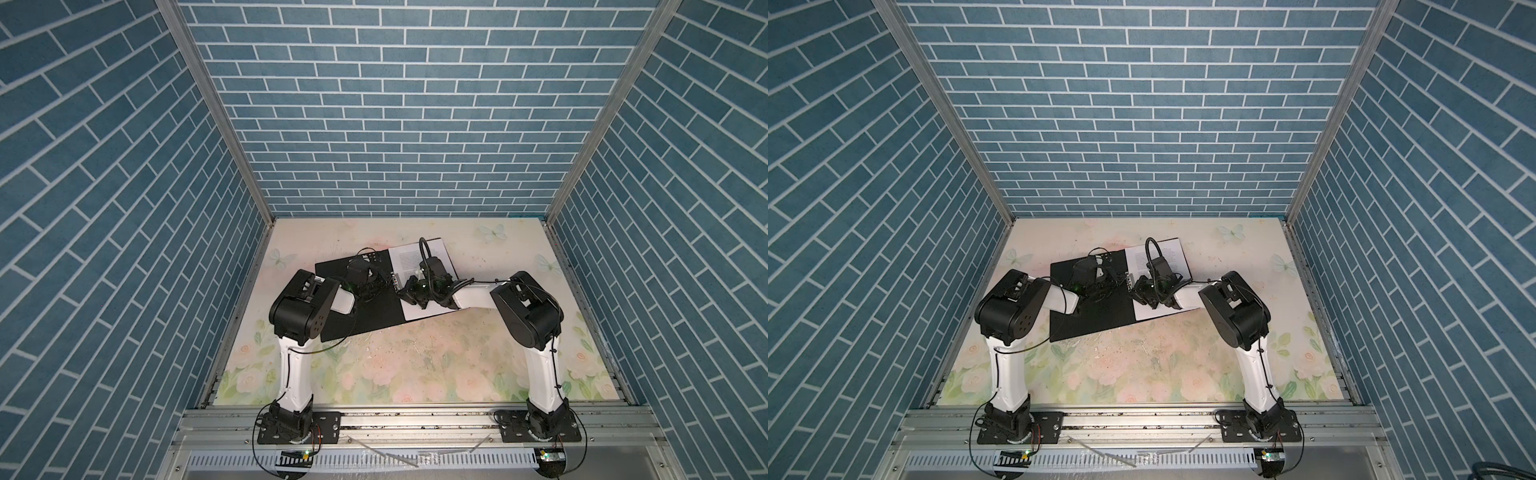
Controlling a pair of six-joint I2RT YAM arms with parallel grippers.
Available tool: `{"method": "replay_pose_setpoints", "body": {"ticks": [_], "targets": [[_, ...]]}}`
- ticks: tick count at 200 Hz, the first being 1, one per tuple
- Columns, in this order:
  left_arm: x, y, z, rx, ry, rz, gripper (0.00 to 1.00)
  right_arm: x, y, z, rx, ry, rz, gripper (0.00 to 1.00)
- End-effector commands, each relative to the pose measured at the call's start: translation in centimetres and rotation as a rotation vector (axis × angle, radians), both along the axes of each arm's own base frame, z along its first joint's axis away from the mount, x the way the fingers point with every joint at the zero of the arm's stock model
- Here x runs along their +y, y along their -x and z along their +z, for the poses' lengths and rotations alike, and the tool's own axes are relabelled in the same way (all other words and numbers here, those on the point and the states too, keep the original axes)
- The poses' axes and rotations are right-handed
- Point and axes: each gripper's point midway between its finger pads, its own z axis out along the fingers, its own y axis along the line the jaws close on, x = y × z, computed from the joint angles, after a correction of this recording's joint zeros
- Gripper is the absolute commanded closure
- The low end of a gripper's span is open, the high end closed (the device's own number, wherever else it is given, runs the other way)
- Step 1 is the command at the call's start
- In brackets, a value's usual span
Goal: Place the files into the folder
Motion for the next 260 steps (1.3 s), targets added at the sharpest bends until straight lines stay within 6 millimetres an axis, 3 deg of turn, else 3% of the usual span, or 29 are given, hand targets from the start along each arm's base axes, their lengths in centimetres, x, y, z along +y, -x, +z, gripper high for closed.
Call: {"method": "replay_pose_setpoints", "body": {"ticks": [1, 29, 51, 105, 160, 179, 260], "targets": [[-0.3, 3.9, -5.0, 0.187, -0.051, -0.063, 0.91, -6.1, 6.0, -11.4, 0.293, 0.337, -0.055, 1.00], [-0.3, 3.9, -4.9, 0.186, -0.059, -0.066, 0.91, -8.6, 7.7, -14.1, 0.355, 0.445, -0.067, 1.00], [-0.4, 3.8, -5.0, 0.184, -0.065, -0.079, 0.91, -9.2, 7.9, -14.5, 0.375, 0.433, -0.072, 1.00], [-0.9, 3.5, -5.0, 0.177, -0.053, -0.103, 0.91, -7.4, 7.8, -14.3, 0.369, 0.379, 0.000, 0.99], [-1.0, 3.5, -4.9, 0.168, -0.070, -0.130, 0.91, -5.6, 6.7, -11.6, 0.303, 0.252, 0.004, 0.88], [-0.8, 3.6, -5.1, 0.174, -0.074, -0.114, 0.91, -5.1, 6.8, -11.8, 0.334, 0.239, -0.003, 0.88], [-0.4, 3.8, -5.2, 0.172, -0.078, -0.085, 0.91, -7.9, 9.6, -15.7, 0.460, 0.347, -0.050, 0.97]]}}
